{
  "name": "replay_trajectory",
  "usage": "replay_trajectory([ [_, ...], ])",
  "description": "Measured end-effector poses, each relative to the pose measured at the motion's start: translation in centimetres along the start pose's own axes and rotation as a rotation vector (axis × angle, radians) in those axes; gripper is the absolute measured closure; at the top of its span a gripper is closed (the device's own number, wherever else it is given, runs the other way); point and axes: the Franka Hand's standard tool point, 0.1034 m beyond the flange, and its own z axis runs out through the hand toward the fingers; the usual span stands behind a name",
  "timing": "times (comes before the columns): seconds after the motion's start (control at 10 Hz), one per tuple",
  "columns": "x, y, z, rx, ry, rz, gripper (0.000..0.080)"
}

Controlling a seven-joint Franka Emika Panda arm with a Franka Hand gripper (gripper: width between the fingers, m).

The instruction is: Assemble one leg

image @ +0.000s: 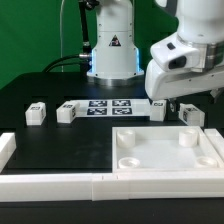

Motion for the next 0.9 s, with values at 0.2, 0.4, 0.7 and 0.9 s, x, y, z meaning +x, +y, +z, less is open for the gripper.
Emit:
replay_trajectory([
  [0.2,-0.7,-0.2,0.6,0.01,-0.165,-0.007,0.015],
  [0.4,-0.6,-0.3,1.2,0.005,-0.339,-0.013,0.015],
  [0.7,-0.2,0.1,2.5,0.014,-0.426,-0.023,0.015],
  [0.9,-0.4,0.0,2.7,0.016,-0.427,-0.033,0.015],
])
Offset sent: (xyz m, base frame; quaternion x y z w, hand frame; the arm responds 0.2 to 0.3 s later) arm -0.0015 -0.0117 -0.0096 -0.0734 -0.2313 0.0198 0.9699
